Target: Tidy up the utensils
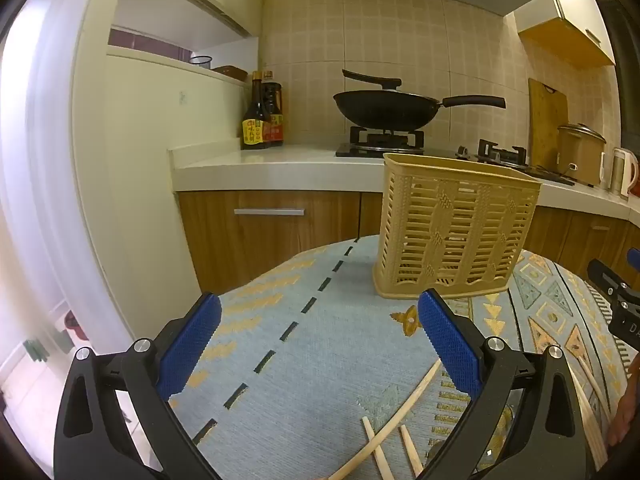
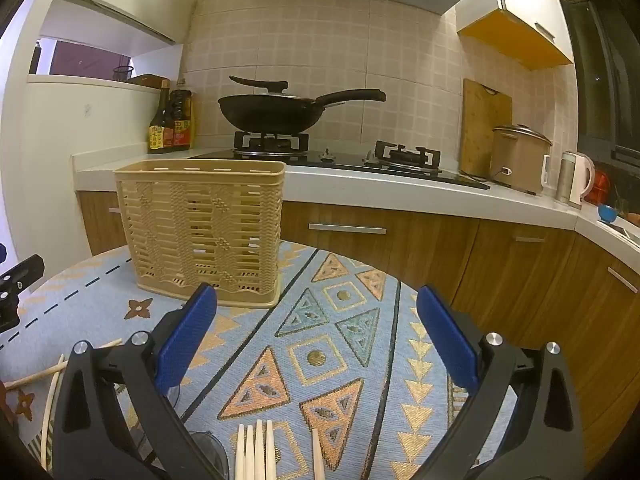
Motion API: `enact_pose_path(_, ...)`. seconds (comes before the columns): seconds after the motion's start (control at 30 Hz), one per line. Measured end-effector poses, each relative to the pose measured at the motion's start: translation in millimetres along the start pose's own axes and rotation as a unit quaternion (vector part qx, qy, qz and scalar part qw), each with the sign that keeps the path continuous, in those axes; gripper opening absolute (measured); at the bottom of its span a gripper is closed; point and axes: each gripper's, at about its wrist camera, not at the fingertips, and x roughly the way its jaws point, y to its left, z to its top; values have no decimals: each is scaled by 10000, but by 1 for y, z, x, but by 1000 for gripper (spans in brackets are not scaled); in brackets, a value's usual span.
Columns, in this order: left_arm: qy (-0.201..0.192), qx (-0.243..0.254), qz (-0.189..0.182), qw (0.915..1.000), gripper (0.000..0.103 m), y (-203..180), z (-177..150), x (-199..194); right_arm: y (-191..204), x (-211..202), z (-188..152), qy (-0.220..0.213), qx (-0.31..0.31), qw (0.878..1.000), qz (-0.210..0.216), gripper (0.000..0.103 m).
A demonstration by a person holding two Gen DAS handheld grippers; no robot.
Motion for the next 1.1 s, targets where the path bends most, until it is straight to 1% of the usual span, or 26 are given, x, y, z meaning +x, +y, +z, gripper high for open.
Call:
enact_pose_path(0.3,-19,-31,-16,10000,96,0,0,0,-1,-3,1,-35,7,10000,-17,95)
enact_pose_path(0.47,-101,-3,-25,9999,96,-1,0,-2,1,-12,2,-301,-6,9995,-73,95)
enact_pose_path(0.53,-148,33,-62,9999,96,-3,0,-3,3,-23,6,-395,-29,9992,-88,95)
enact_pose_path(0.57,-160,48,-82,9998,96,-8,-3,-3,1,-20,5,-397,-31,9992,-76,95)
enact_pose_path(0.9,-147,49,-165,9997,96,1,-5,-3,4,-15,4,-327,-116,9994,-28,95)
enact_pose_path(1.1,-163,106,-217,9996,96,-4,-1,-7,6,-13,2,-314,-120,9994,-14,95)
